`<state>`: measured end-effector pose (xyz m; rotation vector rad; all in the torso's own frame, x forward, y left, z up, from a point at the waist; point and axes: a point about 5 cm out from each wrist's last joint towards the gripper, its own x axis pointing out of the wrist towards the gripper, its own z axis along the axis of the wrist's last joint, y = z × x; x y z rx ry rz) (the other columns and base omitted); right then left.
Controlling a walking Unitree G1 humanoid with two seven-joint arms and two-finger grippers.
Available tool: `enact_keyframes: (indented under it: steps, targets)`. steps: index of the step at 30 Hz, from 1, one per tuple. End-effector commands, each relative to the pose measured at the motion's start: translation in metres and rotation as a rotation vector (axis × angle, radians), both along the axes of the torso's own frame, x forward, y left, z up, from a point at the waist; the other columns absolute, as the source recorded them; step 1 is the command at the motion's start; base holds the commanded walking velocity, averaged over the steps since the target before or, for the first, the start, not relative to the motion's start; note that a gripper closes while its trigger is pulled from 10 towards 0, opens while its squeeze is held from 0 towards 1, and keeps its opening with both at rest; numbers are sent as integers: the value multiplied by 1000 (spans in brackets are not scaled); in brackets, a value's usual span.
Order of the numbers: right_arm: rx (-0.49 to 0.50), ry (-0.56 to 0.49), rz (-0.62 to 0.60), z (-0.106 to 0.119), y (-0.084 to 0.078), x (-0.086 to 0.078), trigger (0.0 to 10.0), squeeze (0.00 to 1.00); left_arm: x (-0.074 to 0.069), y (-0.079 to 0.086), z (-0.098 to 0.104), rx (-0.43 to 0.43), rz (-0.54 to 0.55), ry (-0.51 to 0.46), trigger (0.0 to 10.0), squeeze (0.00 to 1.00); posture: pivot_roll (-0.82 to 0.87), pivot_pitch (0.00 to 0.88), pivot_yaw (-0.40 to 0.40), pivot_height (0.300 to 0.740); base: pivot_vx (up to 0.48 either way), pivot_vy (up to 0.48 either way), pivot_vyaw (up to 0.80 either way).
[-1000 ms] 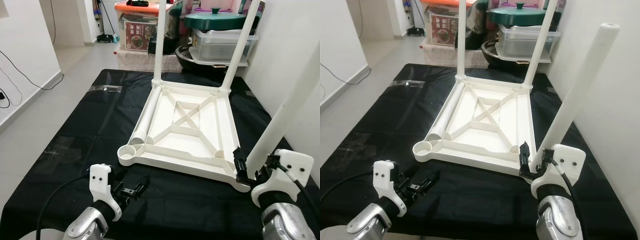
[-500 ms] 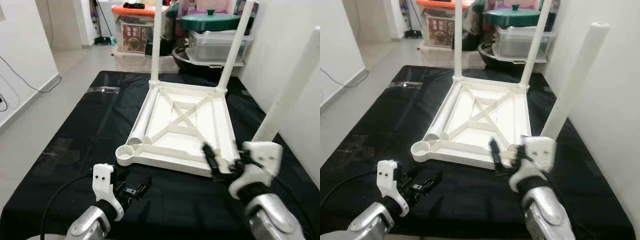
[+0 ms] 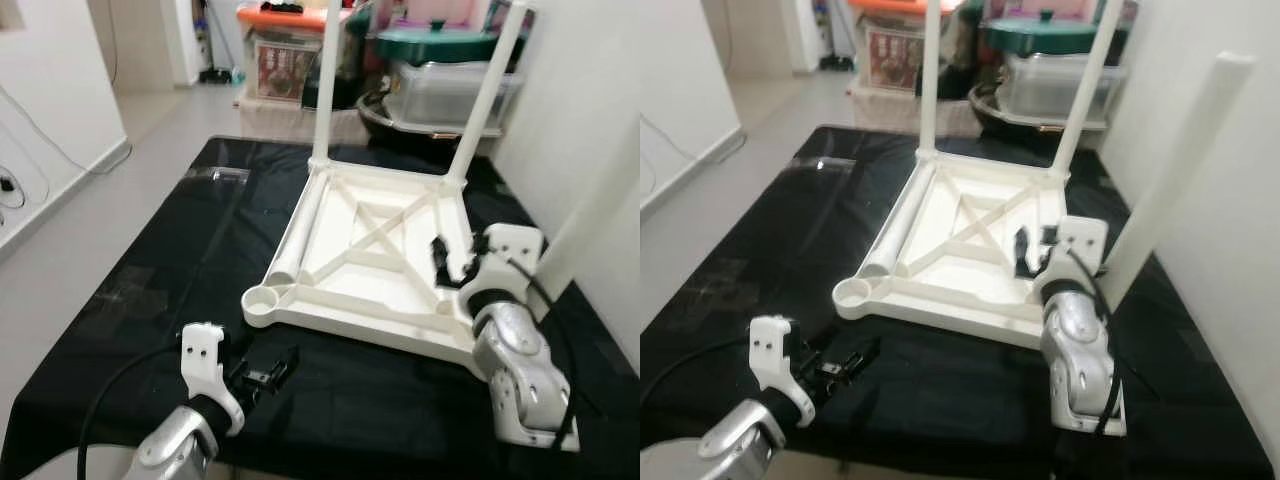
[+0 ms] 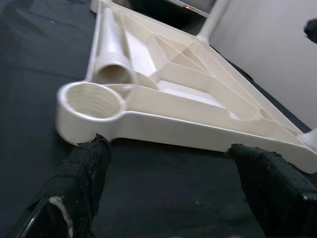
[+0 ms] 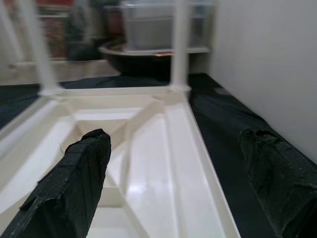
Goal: Building children table
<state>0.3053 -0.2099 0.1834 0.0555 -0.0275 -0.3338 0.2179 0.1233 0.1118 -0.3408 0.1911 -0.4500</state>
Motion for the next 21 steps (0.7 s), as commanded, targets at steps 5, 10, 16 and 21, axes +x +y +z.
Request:
enact_keyframes:
  steps: [5,10,16,21]
  targets:
    - [62,64,-267,-19,-31,-15,10000,1000,0,1,-3,18,5,8,10000,0,113,0,-83,740,0,0,0]
    - [95,106,-499,-32,-52,-38,10000,1000,0,0,-3,13,-4,11,10000,0,104,0,-77,740,0,0,0]
    - [97,108,-800,-33,-100,-63,10000,1000,-1,-2,-4,6,-17,19,10000,0,88,0,-71,740,0,0,0]
    - [93,93,-825,-29,-104,-64,10000,984,-1,-2,-4,4,-20,21,10000,0,88,0,-74,740,0,0,0]
